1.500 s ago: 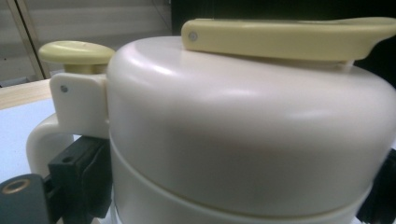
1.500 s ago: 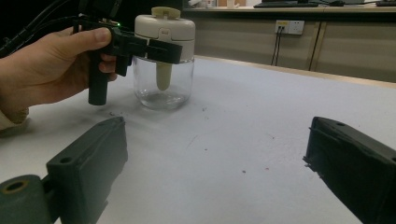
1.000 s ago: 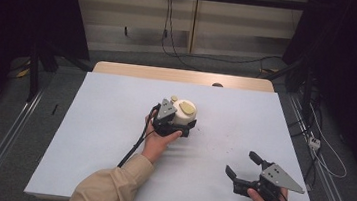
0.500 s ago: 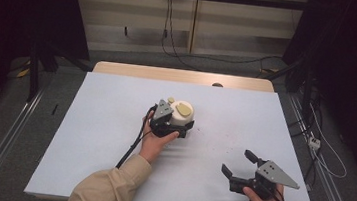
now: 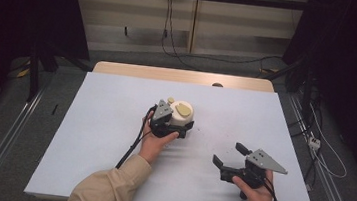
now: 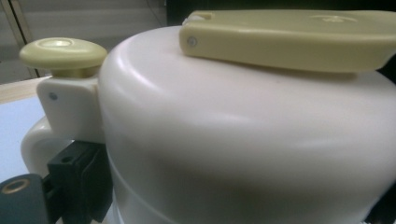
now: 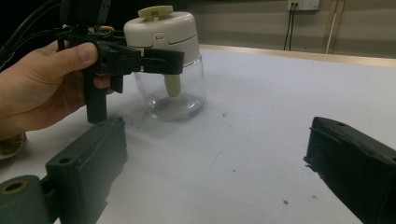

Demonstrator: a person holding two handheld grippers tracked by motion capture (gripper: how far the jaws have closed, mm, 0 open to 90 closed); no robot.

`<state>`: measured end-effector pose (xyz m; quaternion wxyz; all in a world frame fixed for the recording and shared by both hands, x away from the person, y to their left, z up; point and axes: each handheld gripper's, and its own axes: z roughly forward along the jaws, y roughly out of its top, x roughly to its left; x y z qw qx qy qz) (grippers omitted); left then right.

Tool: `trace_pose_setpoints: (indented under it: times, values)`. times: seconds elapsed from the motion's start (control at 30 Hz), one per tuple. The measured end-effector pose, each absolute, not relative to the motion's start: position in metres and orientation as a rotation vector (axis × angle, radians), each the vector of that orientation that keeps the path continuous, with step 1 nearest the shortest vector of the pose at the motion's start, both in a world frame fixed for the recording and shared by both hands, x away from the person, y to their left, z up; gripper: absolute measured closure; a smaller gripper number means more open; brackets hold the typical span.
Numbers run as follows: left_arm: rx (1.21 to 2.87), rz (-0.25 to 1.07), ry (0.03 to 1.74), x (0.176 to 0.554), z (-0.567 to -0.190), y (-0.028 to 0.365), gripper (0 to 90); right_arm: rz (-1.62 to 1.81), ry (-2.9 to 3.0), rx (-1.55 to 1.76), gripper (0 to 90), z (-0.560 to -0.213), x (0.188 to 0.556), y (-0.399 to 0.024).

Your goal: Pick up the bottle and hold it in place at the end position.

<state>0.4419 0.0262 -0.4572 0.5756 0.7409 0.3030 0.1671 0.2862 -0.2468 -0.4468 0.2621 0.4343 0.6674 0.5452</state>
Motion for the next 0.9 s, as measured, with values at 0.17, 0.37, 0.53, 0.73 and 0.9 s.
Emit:
trace_pose_setpoints:
  times: [0.17, 0.37, 0.53, 0.73, 0.9]
  values:
    - [1.735, 0.389, 0.710, 0.442, -0.457, 0.026, 6.1, 1.491, 1.819, 1.172, 5.4, -0.444, 0.292, -0.236]
    - [1.740, 0.393, 0.708, 0.442, -0.457, 0.026, 6.2, 1.480, 1.844, 1.171, 6.2, -0.442, 0.299, -0.226]
    - [1.743, 0.393, 0.707, 0.442, -0.457, 0.027, 6.2, 1.459, 1.864, 1.178, 6.4, -0.443, 0.307, -0.220]
    - [1.742, 0.392, 0.709, 0.442, -0.457, 0.026, 6.2, 1.449, 1.876, 1.164, 6.6, -0.437, 0.315, -0.212]
    - [1.745, 0.393, 0.707, 0.442, -0.457, 0.027, 6.2, 1.443, 1.885, 1.164, 6.7, -0.436, 0.319, -0.209]
